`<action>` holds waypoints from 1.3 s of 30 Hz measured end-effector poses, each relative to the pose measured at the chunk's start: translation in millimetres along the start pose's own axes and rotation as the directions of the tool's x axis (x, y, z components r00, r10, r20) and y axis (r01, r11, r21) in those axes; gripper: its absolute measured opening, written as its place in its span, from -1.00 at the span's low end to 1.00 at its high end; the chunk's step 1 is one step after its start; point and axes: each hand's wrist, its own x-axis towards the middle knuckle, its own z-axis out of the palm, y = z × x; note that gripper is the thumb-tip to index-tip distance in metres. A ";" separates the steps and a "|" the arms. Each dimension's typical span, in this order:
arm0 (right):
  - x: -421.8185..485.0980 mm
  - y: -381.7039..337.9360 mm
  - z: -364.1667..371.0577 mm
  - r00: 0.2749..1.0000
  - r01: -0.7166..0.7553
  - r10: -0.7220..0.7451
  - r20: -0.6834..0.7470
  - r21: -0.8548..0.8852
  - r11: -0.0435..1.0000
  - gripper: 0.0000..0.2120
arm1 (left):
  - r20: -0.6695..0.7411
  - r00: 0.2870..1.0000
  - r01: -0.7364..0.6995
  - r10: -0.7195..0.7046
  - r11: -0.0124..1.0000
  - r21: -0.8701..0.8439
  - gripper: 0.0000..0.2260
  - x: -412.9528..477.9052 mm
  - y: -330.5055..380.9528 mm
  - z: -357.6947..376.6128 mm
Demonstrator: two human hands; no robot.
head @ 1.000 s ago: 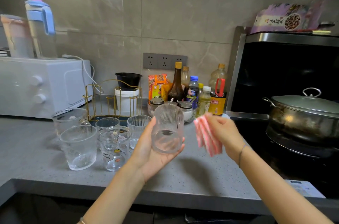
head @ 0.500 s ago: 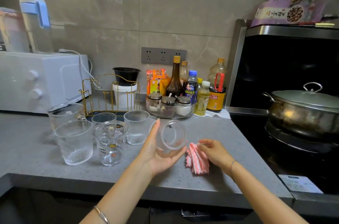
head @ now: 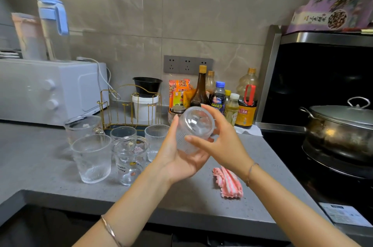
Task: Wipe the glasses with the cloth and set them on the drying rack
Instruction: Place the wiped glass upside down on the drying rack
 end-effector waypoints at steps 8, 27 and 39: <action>72.3 -42.5 3.0 0.994 0.062 -0.072 0.080 0.115 0.991 -0.27 | 0.038 0.977 -0.200 0.212 0.829 0.523 -0.34 -38.8 74.4 0.6; 279.9 -33.4 129.3 0.951 -0.039 0.008 0.308 0.095 0.995 -0.34 | 0.231 0.535 0.241 0.812 -0.410 0.880 -0.32 -33.4 271.1 -159.3; 379.0 30.2 218.1 0.979 -0.062 0.034 0.200 0.136 0.989 -0.35 | 0.148 0.547 0.339 0.824 -0.380 0.861 -0.25 -8.2 284.5 -158.6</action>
